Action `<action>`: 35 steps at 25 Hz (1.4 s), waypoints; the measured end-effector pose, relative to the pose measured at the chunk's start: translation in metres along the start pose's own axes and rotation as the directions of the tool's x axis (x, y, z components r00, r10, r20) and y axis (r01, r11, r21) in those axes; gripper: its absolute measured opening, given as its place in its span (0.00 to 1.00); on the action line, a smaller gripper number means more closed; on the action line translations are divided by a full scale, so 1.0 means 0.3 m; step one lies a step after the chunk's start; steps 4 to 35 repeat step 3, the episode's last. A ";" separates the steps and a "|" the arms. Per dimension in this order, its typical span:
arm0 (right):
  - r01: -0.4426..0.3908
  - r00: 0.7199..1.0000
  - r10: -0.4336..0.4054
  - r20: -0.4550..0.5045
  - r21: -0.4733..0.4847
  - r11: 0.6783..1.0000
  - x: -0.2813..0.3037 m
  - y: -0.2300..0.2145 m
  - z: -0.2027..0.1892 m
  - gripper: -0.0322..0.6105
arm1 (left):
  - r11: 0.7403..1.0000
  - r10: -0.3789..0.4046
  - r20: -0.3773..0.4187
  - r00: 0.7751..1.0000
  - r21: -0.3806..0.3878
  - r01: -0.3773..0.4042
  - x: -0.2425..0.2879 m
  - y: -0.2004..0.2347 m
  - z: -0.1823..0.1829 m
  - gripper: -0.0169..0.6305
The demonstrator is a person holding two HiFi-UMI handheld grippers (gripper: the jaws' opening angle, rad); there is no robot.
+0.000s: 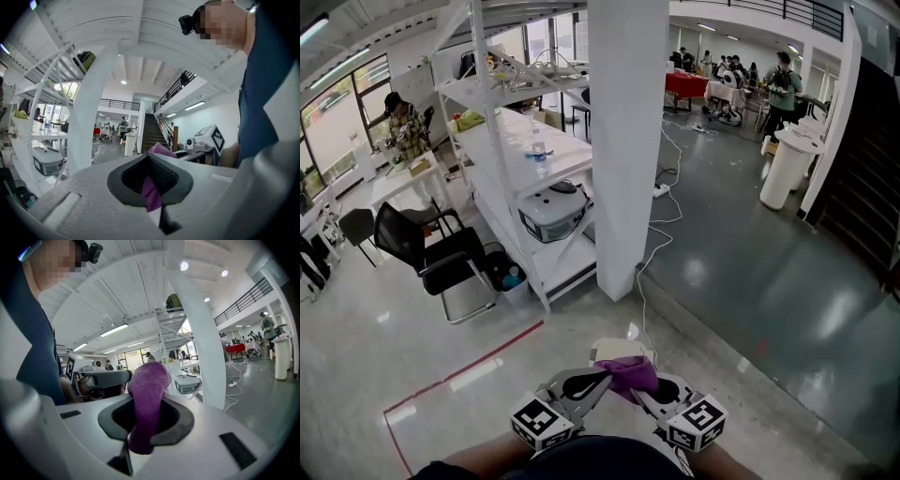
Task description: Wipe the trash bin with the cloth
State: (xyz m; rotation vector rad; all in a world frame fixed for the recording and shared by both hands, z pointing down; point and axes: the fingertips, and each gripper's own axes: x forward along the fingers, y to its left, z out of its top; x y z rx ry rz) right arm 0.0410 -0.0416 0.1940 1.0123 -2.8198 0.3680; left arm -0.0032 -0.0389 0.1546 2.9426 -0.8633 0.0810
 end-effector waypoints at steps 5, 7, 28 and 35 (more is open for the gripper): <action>0.002 1.000 -0.002 -0.003 -0.007 1.000 0.002 0.000 0.004 0.17 | 1.000 0.000 -0.001 1.000 0.003 0.000 -0.004 0.004 0.002 0.03; 0.002 1.000 -0.002 -0.003 -0.007 1.000 0.002 0.000 0.004 0.17 | 1.000 0.000 -0.001 1.000 0.003 0.000 -0.004 0.004 0.002 0.03; 0.002 1.000 -0.002 -0.003 -0.007 1.000 0.002 0.000 0.004 0.17 | 1.000 0.000 -0.001 1.000 0.003 0.000 -0.004 0.004 0.002 0.03; 0.002 1.000 -0.002 -0.003 -0.007 1.000 0.002 0.000 0.004 0.17 | 1.000 0.000 -0.001 1.000 0.003 0.000 -0.004 0.004 0.002 0.03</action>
